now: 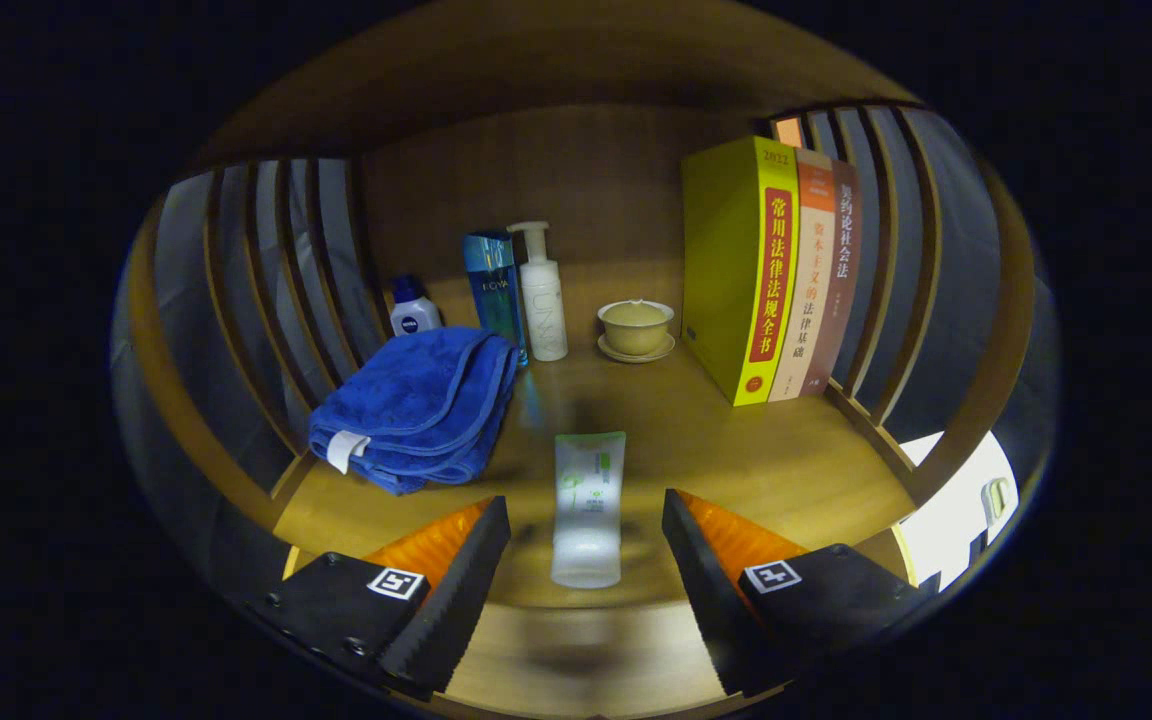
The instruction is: Pull open the drawer, take out the items inside it, and place them on the countertop above the cabinet.
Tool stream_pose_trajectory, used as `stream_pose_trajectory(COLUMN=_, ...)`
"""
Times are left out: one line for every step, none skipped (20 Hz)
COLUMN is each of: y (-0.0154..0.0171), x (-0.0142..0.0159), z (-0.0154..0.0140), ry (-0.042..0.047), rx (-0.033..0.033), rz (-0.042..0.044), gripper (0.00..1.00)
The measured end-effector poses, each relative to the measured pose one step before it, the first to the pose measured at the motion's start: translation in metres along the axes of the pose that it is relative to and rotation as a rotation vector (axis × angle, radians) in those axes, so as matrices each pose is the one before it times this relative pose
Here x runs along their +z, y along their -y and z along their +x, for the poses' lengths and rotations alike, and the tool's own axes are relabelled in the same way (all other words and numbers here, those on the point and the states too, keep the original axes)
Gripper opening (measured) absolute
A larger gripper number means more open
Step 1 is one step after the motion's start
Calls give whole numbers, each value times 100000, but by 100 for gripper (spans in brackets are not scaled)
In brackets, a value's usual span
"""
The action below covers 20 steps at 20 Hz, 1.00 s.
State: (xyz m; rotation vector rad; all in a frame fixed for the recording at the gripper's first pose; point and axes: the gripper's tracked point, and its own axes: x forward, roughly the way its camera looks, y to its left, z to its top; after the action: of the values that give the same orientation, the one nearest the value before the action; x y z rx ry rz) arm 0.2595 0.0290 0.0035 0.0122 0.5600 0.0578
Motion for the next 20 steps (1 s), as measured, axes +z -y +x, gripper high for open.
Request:
stream_pose_trajectory(y=-48, x=12, z=-1017, ry=1658, rx=370, rz=485, gripper=100)
stream_pose_trajectory(y=-48, x=87, z=-976, ry=1898, rx=415, rz=-231, gripper=100)
stream_pose_trajectory(y=-97, x=-219, z=-980, ry=1612, rx=165, rz=-420, gripper=100)
stream_pose_trajectory(y=-47, x=-369, z=-1101, ry=916, rx=116, rz=-1103, gripper=100)
stream_pose_trajectory(y=-111, x=-390, z=-985, ry=772, rx=248, rz=-1023, gripper=100)
stream_pose_trajectory(y=-171, x=-678, z=-1087, ry=-259, rx=456, rz=-659, gripper=100)
stream_pose_trajectory(y=-141, x=-426, z=-1009, ry=754, rx=286, rz=-244, gripper=100)
stream_pose_trajectory(y=-186, x=-453, z=-959, ry=686, rx=68, rz=-610, gripper=100)
stream_pose_trajectory(y=-126, x=-623, z=-1102, ry=700, rx=-262, rz=-603, gripper=100)
stream_pose_trajectory(y=-258, x=-522, z=-1009, ry=943, rx=478, rz=-787, gripper=100)
stream_pose_trajectory(y=-190, x=-570, z=-1027, ry=490, rx=143, rz=-403, gripper=100)
stream_pose_trajectory(y=-264, x=-764, z=-920, ry=309, rx=259, rz=81, gripper=100)
stream_pose_trajectory(y=-288, x=-562, z=-1261, ry=233, rx=435, rz=390, gripper=100)
stream_pose_trajectory(y=-128, x=-760, z=-609, ry=108, rx=444, rz=672, gripper=100)
stream_pose_trajectory(y=-41, x=-655, z=-853, ry=-116, rx=92, rz=54, gripper=100)
stream_pose_trajectory(y=61, x=-651, z=-788, ry=-86, rx=-370, rz=-283, gripper=100)
stream_pose_trajectory(y=17, x=-663, z=-728, ry=-30, rx=-568, rz=-353, gripper=100)
stream_pose_trajectory(y=-158, x=-755, z=-600, ry=-172, rx=172, rz=214, gripper=100)
stream_pose_trajectory(y=-257, x=-866, z=-537, ry=-936, rx=328, rz=488, gripper=100)
stream_pose_trajectory(y=-79, x=-887, z=-597, ry=-616, rx=96, rz=785, gripper=100)
